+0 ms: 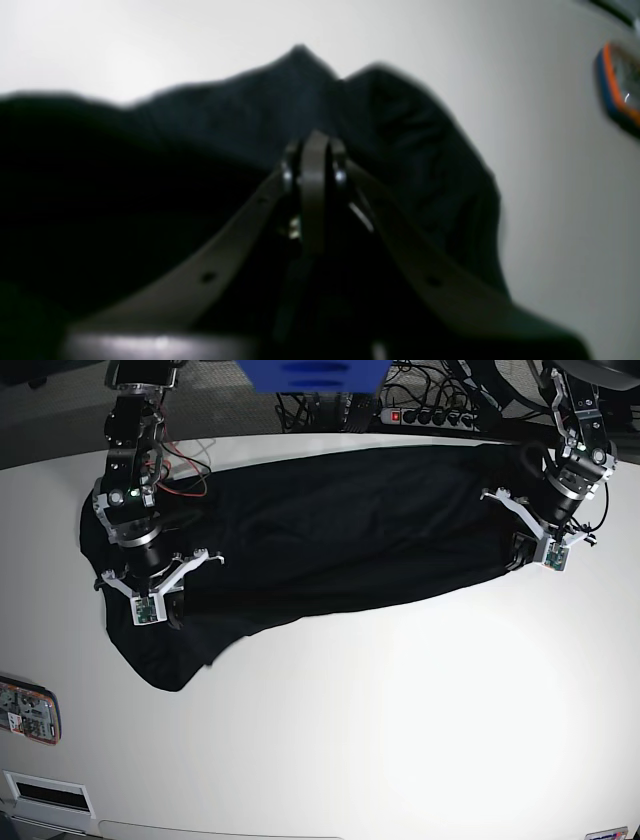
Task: Fold the T-shirt properly
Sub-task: 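Reposition the right gripper along the folded edge and regrasp it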
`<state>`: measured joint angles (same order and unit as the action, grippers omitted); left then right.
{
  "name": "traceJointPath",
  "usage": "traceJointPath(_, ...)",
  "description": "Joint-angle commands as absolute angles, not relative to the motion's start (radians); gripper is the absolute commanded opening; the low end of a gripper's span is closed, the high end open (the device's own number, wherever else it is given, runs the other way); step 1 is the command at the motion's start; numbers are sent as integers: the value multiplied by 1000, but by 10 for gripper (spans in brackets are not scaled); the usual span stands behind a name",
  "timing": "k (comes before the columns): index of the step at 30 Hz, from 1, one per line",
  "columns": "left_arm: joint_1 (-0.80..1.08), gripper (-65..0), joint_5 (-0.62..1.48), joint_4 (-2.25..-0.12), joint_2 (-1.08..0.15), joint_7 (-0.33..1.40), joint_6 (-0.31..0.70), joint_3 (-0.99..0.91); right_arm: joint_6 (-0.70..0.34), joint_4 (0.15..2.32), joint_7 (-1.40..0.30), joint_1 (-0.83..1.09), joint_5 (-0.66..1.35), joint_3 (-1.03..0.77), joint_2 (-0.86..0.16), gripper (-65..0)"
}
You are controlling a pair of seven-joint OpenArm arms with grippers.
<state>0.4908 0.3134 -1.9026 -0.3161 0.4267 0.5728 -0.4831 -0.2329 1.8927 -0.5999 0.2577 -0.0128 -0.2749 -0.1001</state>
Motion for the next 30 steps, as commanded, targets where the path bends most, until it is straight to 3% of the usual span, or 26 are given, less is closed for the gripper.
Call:
traceJointPath(1,492,-650,326,-1926,-326,401,567,-489,-229,1925,-550,239,-12,-278,-107,-650)
traceJointPath(12,490,-650,325,-1922,-329,401,568,-486,-229,1931,-380,372,-263,-277,-107,-650)
traceJointPath(25,504,-650,320,-1920,-326,401,568,-486,-229,1945,-257,377,-275,-358,-107,-650)
traceJointPath(30,522,-650,200,-1920,-323,401,568,-444,-229,1945,-191,378,-275,-444,-107,-650)
